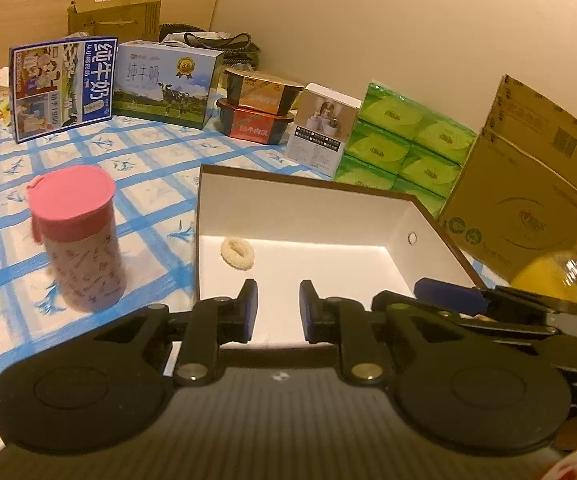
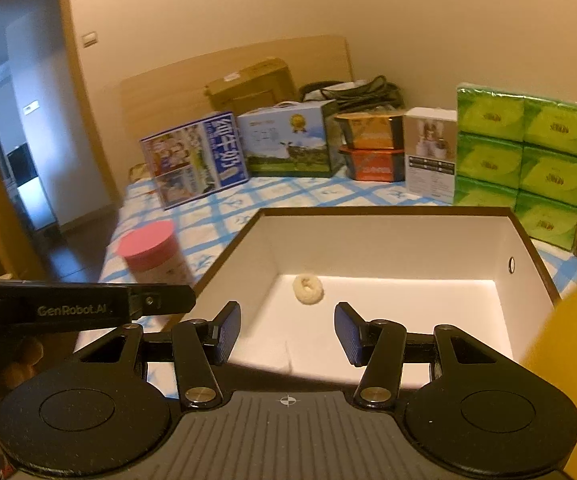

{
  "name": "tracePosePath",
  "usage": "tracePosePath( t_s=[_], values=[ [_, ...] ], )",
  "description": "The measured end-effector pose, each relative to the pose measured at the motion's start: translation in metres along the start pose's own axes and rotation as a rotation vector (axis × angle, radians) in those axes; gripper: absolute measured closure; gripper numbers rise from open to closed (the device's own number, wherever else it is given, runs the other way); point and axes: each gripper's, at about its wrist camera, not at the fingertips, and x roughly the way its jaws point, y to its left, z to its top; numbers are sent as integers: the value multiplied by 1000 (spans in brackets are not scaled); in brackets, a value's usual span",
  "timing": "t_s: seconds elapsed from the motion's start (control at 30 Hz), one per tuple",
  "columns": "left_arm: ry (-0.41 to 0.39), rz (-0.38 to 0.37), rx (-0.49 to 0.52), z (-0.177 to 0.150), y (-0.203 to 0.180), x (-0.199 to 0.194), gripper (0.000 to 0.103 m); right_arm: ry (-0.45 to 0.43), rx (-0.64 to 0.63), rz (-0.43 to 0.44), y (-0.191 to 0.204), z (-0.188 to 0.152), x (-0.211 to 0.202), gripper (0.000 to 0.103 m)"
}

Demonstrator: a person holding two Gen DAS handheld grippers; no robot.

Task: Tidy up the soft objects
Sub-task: 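Return the right tool to the pile and grasp the black-red puff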

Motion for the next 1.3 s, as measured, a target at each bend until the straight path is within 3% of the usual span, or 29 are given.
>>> tracePosePath(
  t_s=[0.23,0.43,0.67,0.8,0.87,0.9,0.93,1.1,1.3],
  values=[
    [-1,-9,15,-30,-16,-46,80,51,30,49,0,-33,-50,51],
    [13,1,-21,-66,-23,-85,79,146,115,84,-14,-77,-87,51],
    [35,20,-66,-106,-32,-116,79,249,203,118,-25,-113,-93,51],
    [72,22,-100,-129,-36,-122,79,298,185,133,-24,-126,-86,51],
    [88,28,-111,-138,-38,-123,79,304,158,154,-21,-134,-91,65],
    [97,34,-113,-142,-38,-124,79,306,123,176,-19,-138,-95,86],
    [101,41,-113,-146,-38,-126,79,310,88,189,-17,-143,-101,93],
    [120,51,-125,-163,-36,-135,79,321,-30,216,-10,-174,-128,98],
    [145,53,-111,-177,-41,-135,79,417,-19,199,-17,-207,-150,98]
  ],
)
